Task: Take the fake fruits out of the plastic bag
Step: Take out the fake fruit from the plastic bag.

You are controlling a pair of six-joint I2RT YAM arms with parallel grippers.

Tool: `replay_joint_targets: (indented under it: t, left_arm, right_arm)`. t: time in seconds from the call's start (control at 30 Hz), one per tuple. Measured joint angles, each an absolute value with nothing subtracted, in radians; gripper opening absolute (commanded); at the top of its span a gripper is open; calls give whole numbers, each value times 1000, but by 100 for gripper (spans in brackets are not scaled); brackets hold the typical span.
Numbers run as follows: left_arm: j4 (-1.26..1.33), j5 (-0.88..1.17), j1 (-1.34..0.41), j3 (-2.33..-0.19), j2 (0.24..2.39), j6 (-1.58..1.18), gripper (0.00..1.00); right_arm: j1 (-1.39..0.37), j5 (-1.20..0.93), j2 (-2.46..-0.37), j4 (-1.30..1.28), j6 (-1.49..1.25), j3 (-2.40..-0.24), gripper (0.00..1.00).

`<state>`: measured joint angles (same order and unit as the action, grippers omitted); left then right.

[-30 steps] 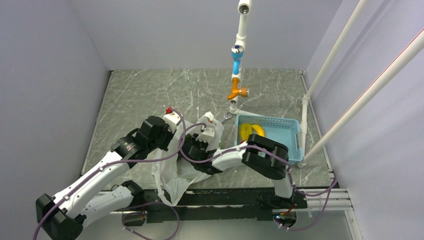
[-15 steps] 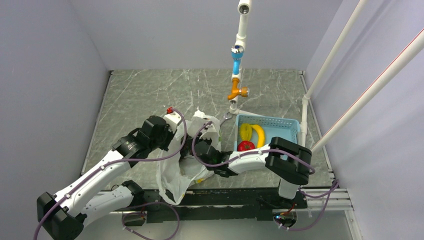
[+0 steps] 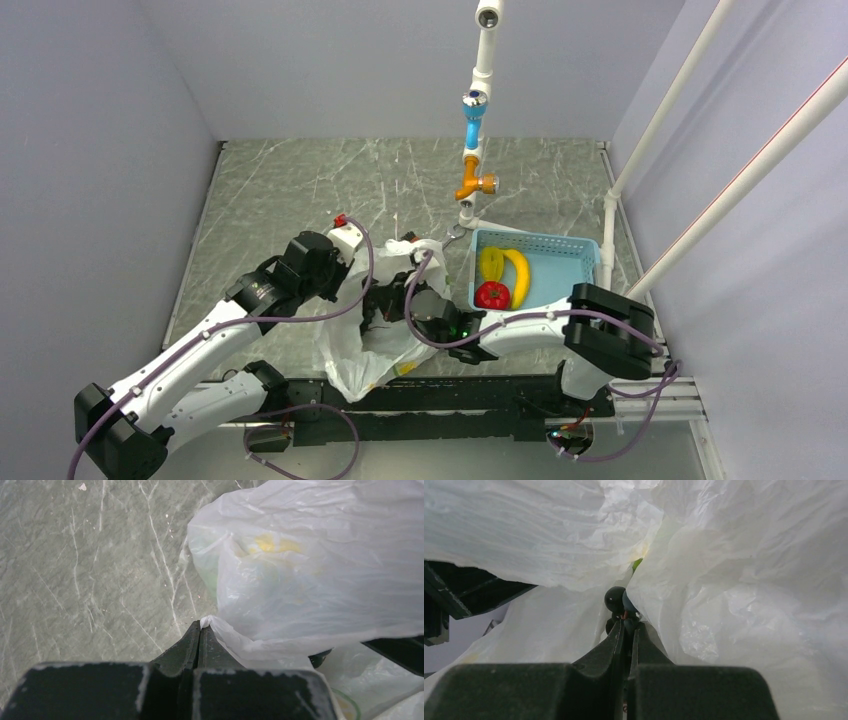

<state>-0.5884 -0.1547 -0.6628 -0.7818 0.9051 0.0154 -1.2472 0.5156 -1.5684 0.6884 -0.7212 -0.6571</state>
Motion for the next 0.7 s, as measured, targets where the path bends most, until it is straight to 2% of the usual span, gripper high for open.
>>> replay_joint_targets:
  t: [0.17, 0.23, 0.3, 0.37, 0.47, 0.7]
  left_arm:
    - [-588, -155, -663, -782, 891, 15, 0]
    - [-588, -154, -663, -782, 892, 15, 0]
    - [-588, -155, -663, -782, 895, 15, 0]
    - [-588, -155, -663, -782, 896, 15, 0]
    - [-588, -154, -663, -782, 896, 15, 0]
    - [-588, -153, -663, -782, 902, 15, 0]
  right_arm:
    - [-1247, 547, -1559, 641, -718, -653, 24]
    - [-1246, 560, -1578, 606, -723, -668, 37]
    - [-1246, 568, -1613, 542, -725, -704, 54]
    - [-1248, 567, -1634, 504, -717, -727, 64]
    - [-1266, 567, -1643, 429, -698, -757, 71]
    - [-1315, 593, -1650, 269, -732, -836, 78]
